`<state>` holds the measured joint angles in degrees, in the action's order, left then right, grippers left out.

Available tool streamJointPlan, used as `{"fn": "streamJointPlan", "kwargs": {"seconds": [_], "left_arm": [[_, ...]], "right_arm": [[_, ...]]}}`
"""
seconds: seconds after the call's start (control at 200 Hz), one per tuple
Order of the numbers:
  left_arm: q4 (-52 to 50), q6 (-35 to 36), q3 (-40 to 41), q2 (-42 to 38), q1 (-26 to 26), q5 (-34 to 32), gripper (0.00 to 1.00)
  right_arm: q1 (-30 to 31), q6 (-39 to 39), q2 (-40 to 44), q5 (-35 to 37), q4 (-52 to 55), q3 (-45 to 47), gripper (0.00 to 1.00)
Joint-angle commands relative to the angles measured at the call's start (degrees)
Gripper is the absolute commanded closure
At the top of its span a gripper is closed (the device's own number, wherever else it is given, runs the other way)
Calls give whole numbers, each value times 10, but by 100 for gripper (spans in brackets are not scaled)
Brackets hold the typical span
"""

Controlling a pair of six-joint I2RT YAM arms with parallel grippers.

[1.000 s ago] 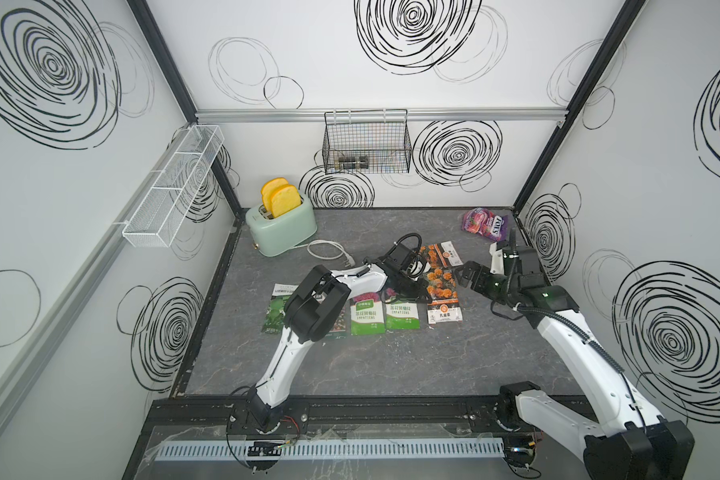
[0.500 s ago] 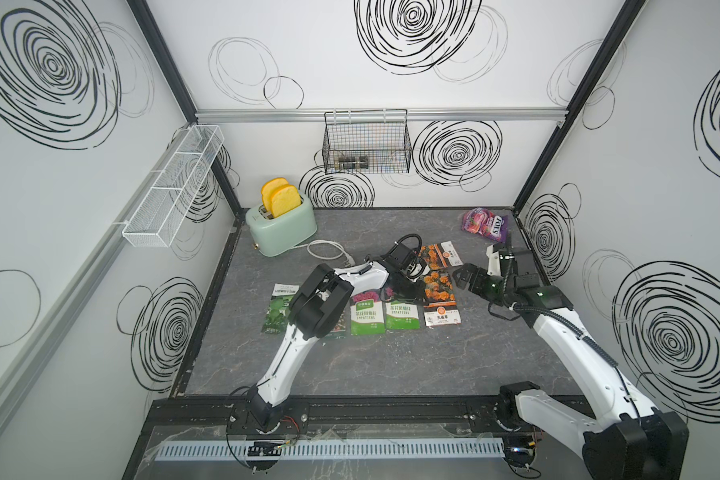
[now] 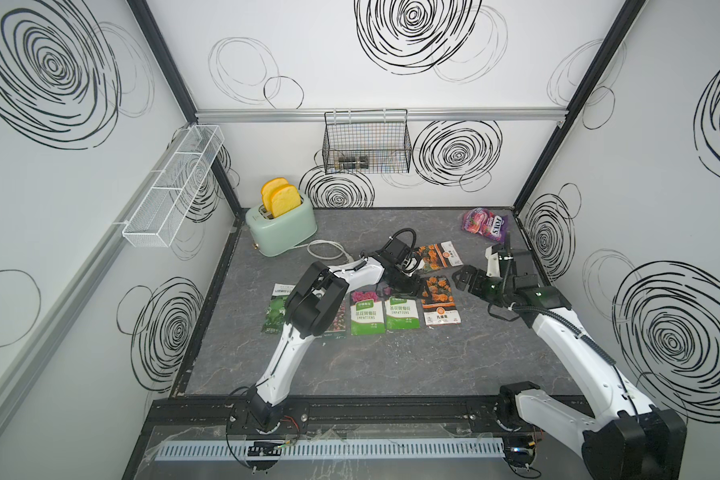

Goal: Arrange the seed packets in a row
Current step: Place the seed packet at the center of the board, then pick up the seed packet from the center of the board.

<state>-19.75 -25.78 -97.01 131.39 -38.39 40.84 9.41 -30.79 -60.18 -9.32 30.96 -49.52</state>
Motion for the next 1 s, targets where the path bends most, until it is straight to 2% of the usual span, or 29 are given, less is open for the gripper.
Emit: {"fn": "streamJointPlan", "kwargs": {"seconds": [0.0, 0.085, 0.215, 0.415, 0.515, 0.61, 0.765, 0.996], "left_arm": [[1, -7, -27, -58, 11, -9, 23], [3, -13, -24, -87, 16, -14, 15], [31, -36, -7, -123, 28, -8, 11], [54, -45, -4, -125, 51, -14, 11], [78, -56, 8, -116, 61, -12, 12], [106, -66, 17, -109, 65, -17, 13], [118, -70, -15, -65, 67, -21, 14], [115, -72, -131, 40, 69, -20, 16]], "right_arm": [[-2, 10, -4, -6, -6, 11, 2], [-2, 10, -13, -9, -12, 13, 2], [-5, 4, -43, -27, -37, 7, 2], [-31, -41, -144, -100, -123, -8, 1], [-53, -69, -215, -125, -148, -38, 0], [-80, -90, -292, -149, -148, -78, 3], [-90, -114, -378, -151, -179, -123, 7], [-97, -122, -472, -149, -187, -177, 13]]}}
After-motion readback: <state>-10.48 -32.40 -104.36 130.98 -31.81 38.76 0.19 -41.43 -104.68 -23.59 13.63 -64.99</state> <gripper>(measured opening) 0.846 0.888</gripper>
